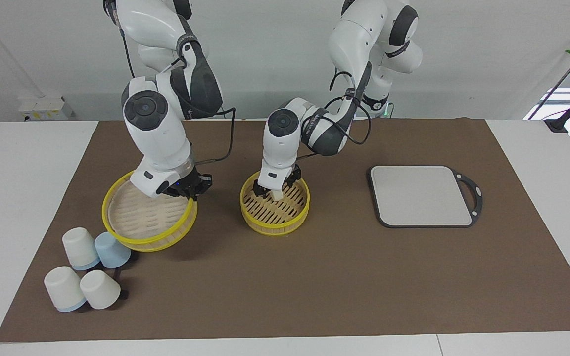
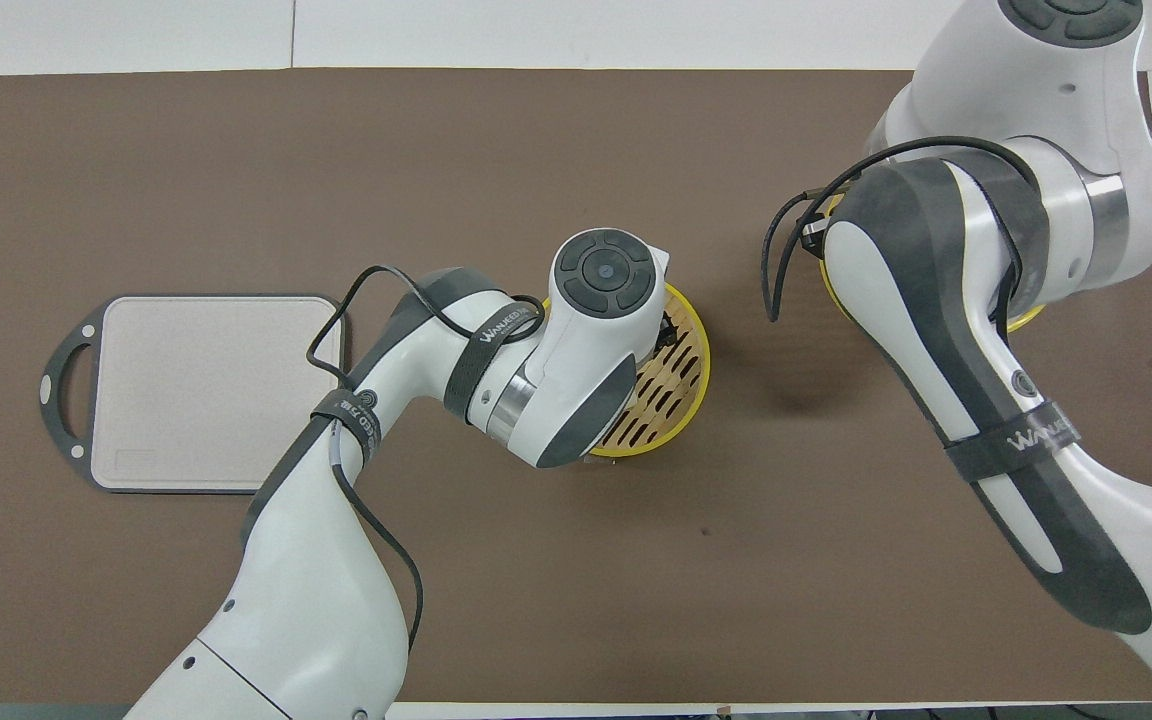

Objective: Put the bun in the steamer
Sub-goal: 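Open the left gripper to drop the bun into the steamer, then withdraw the left gripper to the board while the right gripper returns the lid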

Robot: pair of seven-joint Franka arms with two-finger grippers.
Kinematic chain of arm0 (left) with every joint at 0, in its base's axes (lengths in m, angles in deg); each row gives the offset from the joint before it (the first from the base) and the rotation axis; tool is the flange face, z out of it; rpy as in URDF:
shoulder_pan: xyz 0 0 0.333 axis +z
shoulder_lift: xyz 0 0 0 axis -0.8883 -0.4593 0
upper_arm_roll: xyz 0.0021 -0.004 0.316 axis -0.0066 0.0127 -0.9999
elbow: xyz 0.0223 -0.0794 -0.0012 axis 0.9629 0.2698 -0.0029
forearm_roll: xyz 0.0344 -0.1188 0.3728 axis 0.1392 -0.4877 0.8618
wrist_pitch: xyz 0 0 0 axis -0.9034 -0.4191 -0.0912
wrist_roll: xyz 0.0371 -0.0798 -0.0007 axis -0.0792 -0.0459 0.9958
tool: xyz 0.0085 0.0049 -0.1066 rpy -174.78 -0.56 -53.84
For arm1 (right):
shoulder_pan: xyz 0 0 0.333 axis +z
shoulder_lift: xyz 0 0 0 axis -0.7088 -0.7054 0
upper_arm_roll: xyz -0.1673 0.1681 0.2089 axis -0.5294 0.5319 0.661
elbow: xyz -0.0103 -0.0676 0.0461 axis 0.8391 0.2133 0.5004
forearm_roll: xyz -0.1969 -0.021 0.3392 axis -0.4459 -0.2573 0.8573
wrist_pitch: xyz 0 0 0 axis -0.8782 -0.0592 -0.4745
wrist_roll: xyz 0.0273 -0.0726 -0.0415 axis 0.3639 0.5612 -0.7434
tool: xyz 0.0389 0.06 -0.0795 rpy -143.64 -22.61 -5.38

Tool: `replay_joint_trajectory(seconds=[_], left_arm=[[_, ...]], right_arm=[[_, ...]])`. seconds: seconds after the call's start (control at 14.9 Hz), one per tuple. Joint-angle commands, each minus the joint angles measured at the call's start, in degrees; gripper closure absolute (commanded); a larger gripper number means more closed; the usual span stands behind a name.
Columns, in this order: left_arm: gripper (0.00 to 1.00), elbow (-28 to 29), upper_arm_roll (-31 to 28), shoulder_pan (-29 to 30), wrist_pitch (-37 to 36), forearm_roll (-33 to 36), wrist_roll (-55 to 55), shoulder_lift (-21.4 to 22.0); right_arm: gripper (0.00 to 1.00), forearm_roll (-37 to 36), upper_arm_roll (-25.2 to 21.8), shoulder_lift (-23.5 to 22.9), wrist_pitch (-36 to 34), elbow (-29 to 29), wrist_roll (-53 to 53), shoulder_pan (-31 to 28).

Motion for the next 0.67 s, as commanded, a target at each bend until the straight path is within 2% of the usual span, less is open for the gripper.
replay_joint_trajectory(seconds=[0.0, 0.13, 0.33, 0.6], left_arm=[[0.0, 1.2, -0.6, 2.5, -2.9, -0.5, 0.3, 5.0], [0.0, 1.7, -0.6, 5.8, -6.2, -0.4, -0.3, 8.5], [0.0, 3.6, -0.6, 11.3, -9.3, -0.4, -5.0, 13.2], [0.0, 3.6, -0.7, 20.7, -16.8, -0.3, -21.2, 16.9]], right_arm=[[1.0, 0.4, 0.4, 2.3, 1.3, 2.5, -0.3, -0.4], [1.0, 0.5, 0.4, 2.3, 1.3, 2.5, 0.0, -0.1], [1.0, 0.5, 0.6, 2.3, 3.0, 2.5, 6.6, 1.8], [1.0, 0.6, 0.6, 2.0, 6.6, 1.9, 16.0, 6.4]])
